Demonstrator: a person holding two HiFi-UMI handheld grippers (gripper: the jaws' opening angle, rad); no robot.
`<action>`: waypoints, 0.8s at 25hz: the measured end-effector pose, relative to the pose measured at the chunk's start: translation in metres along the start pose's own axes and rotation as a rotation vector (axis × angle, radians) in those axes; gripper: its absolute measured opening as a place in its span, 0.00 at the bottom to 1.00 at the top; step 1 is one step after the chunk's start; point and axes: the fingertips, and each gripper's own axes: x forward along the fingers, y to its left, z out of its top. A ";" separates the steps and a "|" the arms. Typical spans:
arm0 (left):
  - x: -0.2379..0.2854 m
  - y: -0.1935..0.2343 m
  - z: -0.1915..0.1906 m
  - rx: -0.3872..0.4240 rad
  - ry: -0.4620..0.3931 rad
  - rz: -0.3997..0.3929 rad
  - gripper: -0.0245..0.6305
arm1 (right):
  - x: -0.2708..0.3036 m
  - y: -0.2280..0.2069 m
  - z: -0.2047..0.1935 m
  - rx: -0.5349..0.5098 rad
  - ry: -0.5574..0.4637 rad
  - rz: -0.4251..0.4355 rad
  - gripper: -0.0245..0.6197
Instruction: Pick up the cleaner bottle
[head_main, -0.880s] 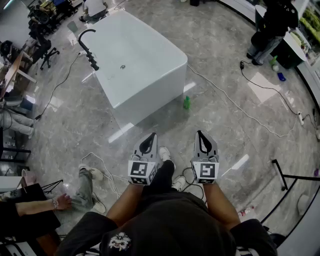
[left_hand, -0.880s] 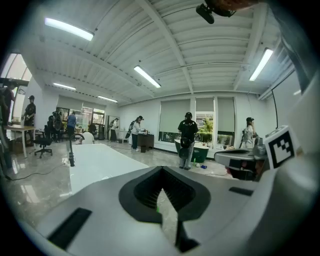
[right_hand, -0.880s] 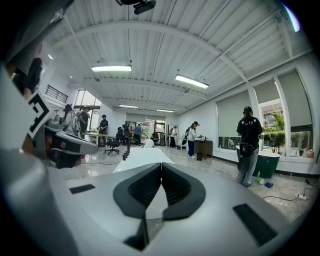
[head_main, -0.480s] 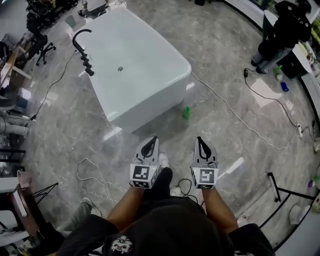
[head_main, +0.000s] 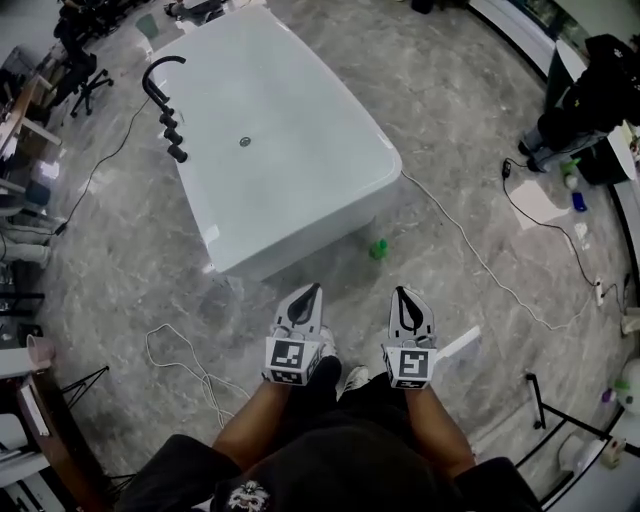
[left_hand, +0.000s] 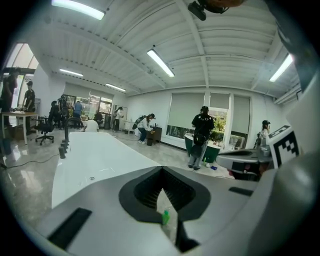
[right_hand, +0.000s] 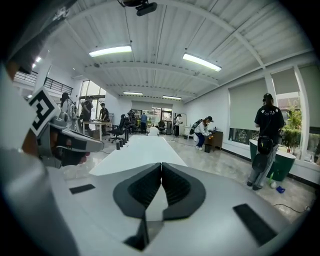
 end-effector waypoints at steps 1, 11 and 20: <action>0.008 0.003 -0.002 -0.005 0.005 0.007 0.05 | 0.008 -0.003 -0.003 0.002 0.007 0.008 0.07; 0.107 0.002 -0.023 -0.062 -0.012 0.126 0.05 | 0.093 -0.057 -0.048 0.008 0.023 0.132 0.07; 0.150 -0.002 -0.082 -0.153 -0.034 0.317 0.05 | 0.143 -0.101 -0.111 -0.032 0.003 0.240 0.07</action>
